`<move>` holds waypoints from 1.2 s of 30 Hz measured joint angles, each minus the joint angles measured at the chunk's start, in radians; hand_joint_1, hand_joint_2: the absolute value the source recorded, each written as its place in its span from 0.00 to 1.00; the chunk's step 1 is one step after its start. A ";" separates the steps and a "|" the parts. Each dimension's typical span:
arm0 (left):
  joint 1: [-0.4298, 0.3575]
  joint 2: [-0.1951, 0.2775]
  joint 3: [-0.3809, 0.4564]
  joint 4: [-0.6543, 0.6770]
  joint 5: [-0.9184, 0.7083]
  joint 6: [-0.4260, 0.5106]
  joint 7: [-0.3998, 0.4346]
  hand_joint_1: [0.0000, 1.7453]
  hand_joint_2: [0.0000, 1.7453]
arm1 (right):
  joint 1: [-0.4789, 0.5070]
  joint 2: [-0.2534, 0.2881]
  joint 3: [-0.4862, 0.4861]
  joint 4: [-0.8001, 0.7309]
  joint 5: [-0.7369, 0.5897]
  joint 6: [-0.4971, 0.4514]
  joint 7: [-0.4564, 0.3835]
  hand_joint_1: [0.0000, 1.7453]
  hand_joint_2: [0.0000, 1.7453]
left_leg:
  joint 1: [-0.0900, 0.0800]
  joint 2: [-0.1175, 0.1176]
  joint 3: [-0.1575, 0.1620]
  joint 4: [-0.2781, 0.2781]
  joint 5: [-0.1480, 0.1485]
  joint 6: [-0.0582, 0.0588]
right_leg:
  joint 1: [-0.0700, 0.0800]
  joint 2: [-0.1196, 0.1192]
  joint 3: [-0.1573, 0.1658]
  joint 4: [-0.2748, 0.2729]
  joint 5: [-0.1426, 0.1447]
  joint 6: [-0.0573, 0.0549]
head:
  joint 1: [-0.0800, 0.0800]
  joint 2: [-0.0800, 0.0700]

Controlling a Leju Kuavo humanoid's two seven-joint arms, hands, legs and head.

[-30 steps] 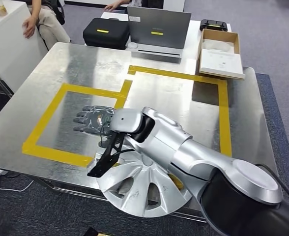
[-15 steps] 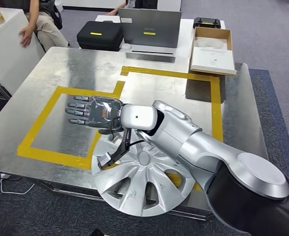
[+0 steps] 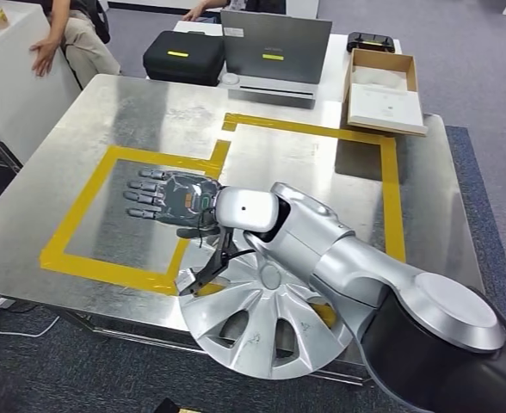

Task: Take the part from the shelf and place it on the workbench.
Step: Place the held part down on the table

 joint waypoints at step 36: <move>0.032 0.013 0.064 0.000 0.133 0.063 -0.073 0.00 0.00 | 0.765 -0.294 -1.014 -1.010 -0.857 0.012 -0.216 0.00 0.00 | -0.007 -0.001 -0.019 0.004 0.020 0.006 | -0.005 -0.002 0.125 -0.178 0.070 0.009 | -0.003 0.000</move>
